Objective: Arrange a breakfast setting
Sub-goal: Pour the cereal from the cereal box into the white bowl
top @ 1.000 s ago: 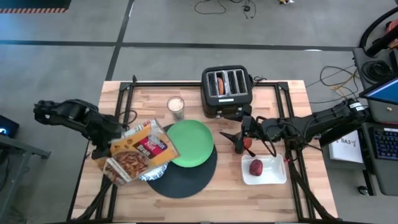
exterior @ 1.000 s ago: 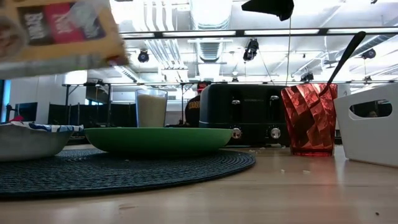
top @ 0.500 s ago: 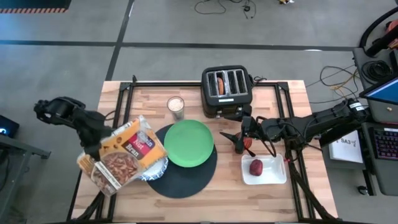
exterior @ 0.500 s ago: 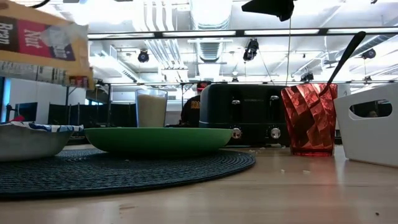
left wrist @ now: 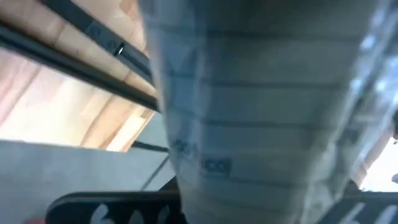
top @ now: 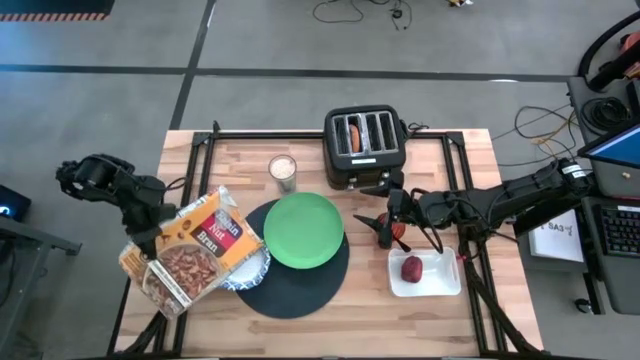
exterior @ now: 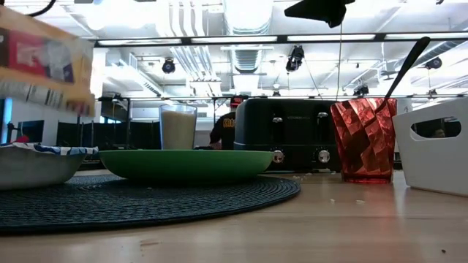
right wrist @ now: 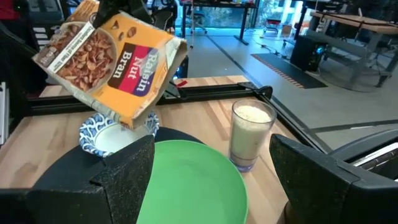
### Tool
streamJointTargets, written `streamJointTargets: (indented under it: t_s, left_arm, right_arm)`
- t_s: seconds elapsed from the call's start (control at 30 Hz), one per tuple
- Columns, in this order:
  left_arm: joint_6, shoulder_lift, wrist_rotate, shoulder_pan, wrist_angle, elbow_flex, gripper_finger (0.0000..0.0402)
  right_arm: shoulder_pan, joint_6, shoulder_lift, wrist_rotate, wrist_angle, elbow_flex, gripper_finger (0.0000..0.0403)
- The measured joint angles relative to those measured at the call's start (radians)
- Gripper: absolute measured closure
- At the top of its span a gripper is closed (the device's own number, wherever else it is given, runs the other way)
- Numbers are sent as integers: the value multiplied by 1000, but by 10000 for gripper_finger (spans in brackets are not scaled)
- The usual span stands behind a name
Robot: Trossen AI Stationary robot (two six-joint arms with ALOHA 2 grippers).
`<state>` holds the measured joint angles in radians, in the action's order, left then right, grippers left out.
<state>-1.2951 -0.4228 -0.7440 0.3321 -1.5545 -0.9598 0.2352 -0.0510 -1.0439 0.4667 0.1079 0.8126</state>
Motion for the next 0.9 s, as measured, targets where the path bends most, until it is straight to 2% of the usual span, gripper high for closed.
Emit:
streamJointTargets:
  t_s: [0.7,0.9]
  left_arm:
    - [-35,1,-40,1,0,38,400]
    - [12,-14,-36,2,0,38,400]
  right_arm:
    - [0,0,0,-3,1,-9,94]
    - [0,-1,0,-3,9,-9,94]
